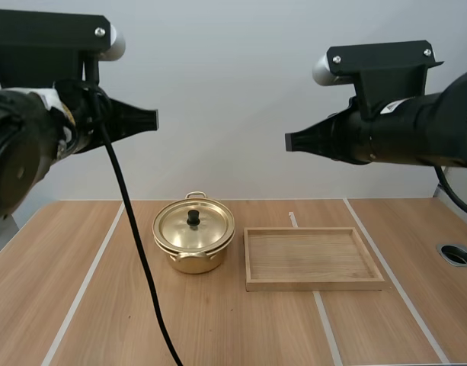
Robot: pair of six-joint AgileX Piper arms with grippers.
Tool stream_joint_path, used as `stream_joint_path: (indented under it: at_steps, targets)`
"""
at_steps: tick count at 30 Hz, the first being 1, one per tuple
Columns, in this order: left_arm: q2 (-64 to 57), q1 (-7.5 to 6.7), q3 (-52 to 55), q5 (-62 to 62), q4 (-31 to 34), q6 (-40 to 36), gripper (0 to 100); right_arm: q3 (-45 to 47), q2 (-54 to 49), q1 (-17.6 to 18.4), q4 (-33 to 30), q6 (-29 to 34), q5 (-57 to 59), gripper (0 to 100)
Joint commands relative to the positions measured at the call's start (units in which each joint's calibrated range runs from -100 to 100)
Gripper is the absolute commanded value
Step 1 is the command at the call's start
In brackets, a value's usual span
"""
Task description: Open the pot, put the grape inside, and close it
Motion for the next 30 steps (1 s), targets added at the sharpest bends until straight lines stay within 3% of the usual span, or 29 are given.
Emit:
stream_joint_path:
  at_steps: [1,10,16,20,30]
  targets:
    - [-4.5,-0.13,4.0,-1.1,0.9,-1.1,0,3.1,-5.6,0.2,0.4,-1.2,-1.1,0]
    - [-14.2,-0.03,12.2,1.7,6.3,-3.4,0,13.9,-17.9,0.2,0.4,-1.7,-1.1,0]
    - [-16.1,3.23,17.1,-1.0,6.4,-5.1,0,20.6,-22.0,0.2,0.4,-4.0,-2.1,0]
    - [-17.9,3.98,20.9,-2.6,5.8,-5.0,0,24.0,-22.5,0.2,0.4,-4.0,-7.7,0]
    - [-20.6,3.98,36.9,-29.7,6.8,-2.1,0,34.6,-22.5,0.2,1.3,-4.0,-26.7,0]
